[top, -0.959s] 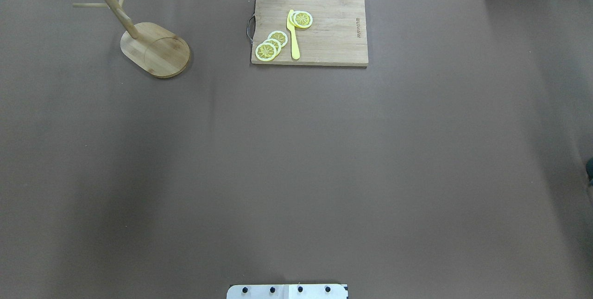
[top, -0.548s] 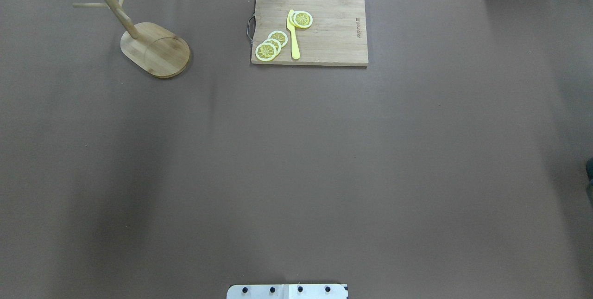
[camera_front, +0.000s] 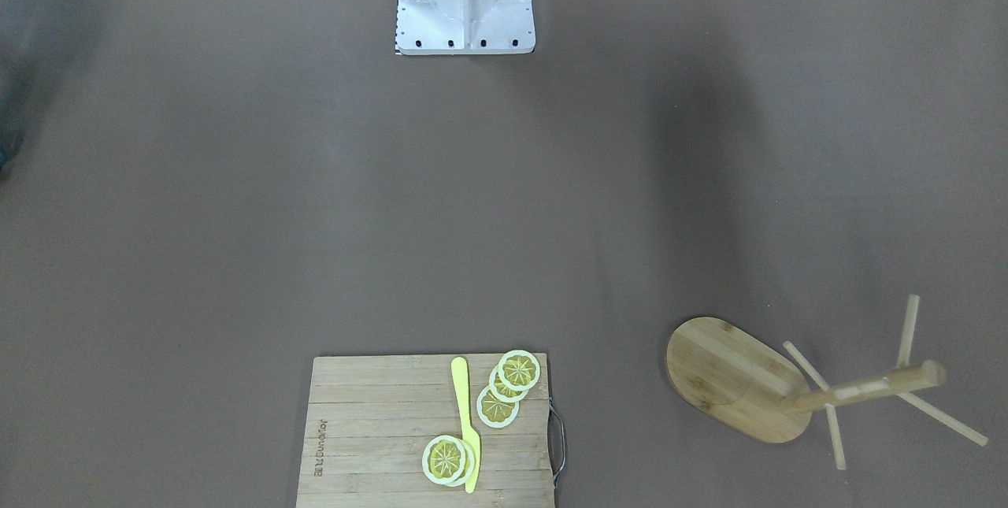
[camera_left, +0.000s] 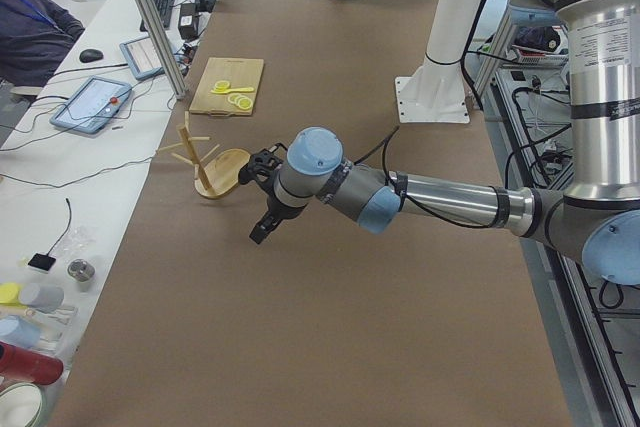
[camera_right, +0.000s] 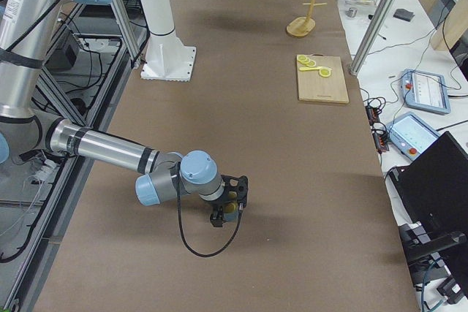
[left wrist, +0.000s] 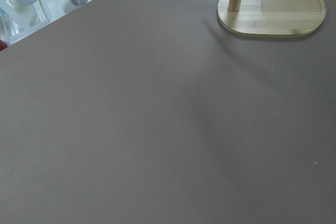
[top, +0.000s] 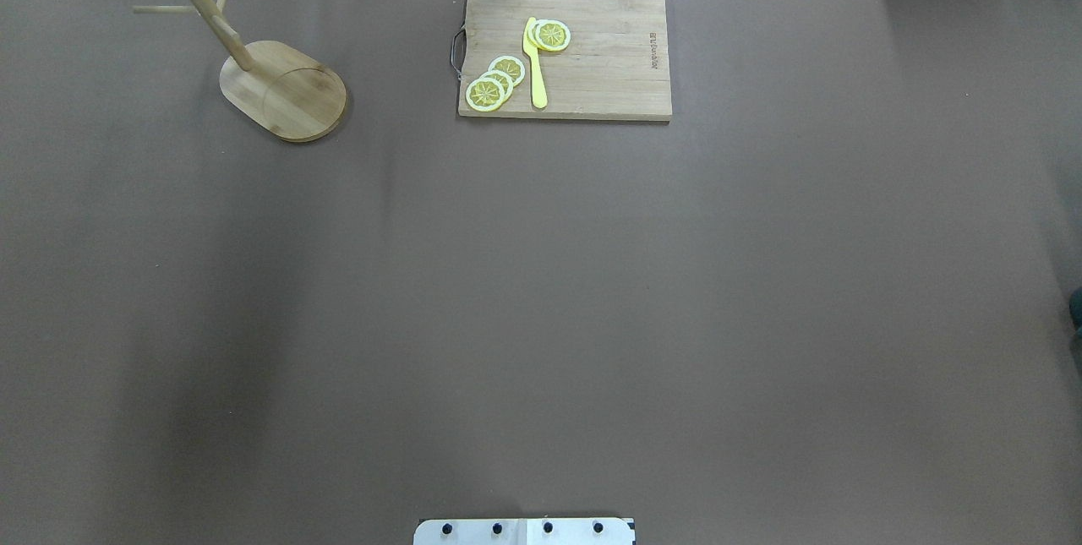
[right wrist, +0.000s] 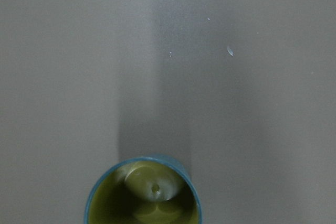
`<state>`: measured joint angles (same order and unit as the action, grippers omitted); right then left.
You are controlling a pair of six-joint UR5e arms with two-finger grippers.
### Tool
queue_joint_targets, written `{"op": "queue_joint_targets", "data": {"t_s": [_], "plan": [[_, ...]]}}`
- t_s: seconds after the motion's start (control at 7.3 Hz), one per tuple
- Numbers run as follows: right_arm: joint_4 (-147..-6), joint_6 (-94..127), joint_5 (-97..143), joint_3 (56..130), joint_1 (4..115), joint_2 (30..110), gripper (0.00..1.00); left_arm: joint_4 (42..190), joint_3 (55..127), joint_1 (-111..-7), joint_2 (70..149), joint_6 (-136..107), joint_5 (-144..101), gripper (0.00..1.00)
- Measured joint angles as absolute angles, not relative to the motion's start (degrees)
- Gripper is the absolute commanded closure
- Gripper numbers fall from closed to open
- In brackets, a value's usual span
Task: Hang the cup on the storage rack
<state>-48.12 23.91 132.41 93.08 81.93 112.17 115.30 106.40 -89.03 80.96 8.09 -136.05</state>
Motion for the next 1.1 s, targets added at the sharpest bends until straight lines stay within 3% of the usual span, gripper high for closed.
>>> {"op": "queue_joint_targets", "data": {"t_s": [0.27, 0.41, 0.68, 0.96, 1.1], "plan": [[-46.28, 25.55, 131.51, 91.36, 80.00, 111.33, 0.28, 115.31, 106.44, -89.03, 80.95, 8.09, -136.06, 0.01], [-46.13, 25.69, 131.43, 90.25, 79.62, 110.36, 0.37, 115.31, 106.48, -89.03, 80.95, 8.07, -136.05, 0.01], [-46.06, 25.63, 131.40, 88.94, 79.28, 109.26, 0.65, 115.30, 106.55, -89.03, 80.96, 7.99, -136.06, 0.01], [-46.06, 25.66, 131.51, 88.20, 79.05, 109.12, 1.00, 115.20, 106.55, -89.03, 81.20, 7.87, -136.08, 0.01], [-46.06, 25.56, 131.57, 88.00, 78.99, 109.18, 1.00, 115.21, 106.55, -89.03, 81.25, 7.84, -136.11, 0.01]]}}
